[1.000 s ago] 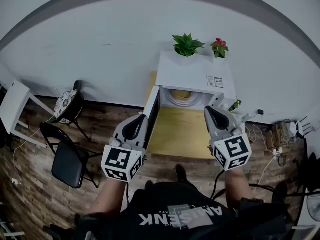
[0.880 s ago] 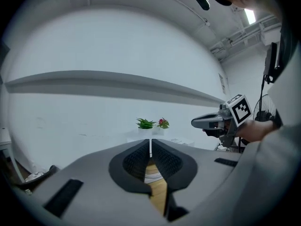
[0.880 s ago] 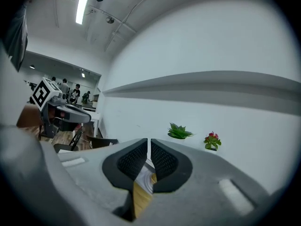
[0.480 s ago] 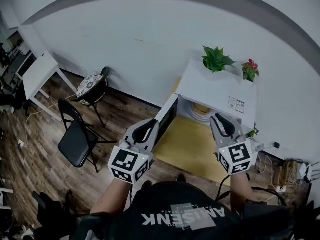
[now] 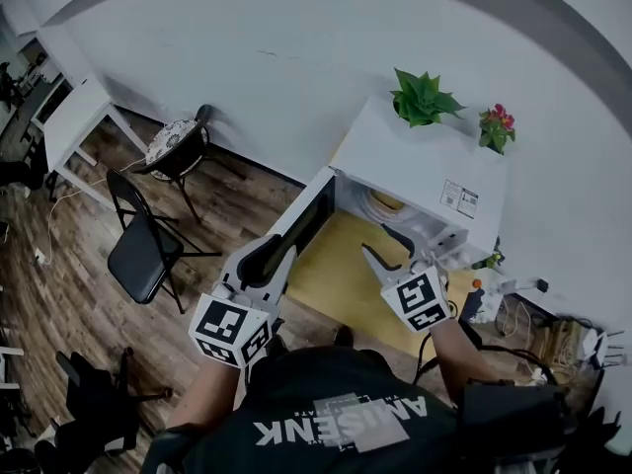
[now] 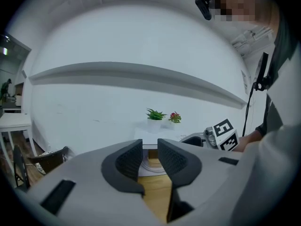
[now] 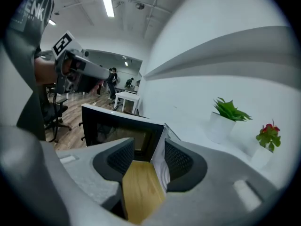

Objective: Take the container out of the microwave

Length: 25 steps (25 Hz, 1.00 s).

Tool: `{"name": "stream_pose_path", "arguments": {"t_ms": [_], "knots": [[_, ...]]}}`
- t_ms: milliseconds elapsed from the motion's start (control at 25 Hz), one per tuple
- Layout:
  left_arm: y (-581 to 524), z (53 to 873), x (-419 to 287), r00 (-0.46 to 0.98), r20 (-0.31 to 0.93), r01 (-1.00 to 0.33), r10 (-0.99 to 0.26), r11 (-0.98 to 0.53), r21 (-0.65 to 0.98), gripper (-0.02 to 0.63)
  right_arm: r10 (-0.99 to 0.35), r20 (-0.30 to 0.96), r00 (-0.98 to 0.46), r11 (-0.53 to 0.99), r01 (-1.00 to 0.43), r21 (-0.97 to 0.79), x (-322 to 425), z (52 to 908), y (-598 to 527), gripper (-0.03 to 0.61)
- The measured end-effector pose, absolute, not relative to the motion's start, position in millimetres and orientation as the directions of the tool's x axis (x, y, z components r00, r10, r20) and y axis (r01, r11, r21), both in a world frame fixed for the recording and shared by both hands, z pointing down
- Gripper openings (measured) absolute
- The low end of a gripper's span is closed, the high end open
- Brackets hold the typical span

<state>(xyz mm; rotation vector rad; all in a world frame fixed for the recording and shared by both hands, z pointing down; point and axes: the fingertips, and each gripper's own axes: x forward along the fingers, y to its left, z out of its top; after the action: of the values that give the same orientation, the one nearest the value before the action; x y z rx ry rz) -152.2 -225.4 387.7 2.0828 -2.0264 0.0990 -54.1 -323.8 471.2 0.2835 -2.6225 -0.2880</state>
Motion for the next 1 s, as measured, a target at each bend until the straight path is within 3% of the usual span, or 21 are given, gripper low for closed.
{"name": "stream_pose_path", "arguments": {"t_ms": [240, 1000], "knots": [[-220, 399, -147, 0.003, 0.226, -0.990, -0.974, 0.029, 0.138, 0.118, -0.238, 0.510, -0.827, 0.949, -0.084, 0.305, -64, 524, -351, 0.193], [-183, 408, -167, -0.199, 0.235, -0.960, -0.952, 0.237, 0.147, 0.120, -0.404, 0.645, -0.648, 0.894, -0.133, 0.427, -82, 642, -467, 0.193]]}}
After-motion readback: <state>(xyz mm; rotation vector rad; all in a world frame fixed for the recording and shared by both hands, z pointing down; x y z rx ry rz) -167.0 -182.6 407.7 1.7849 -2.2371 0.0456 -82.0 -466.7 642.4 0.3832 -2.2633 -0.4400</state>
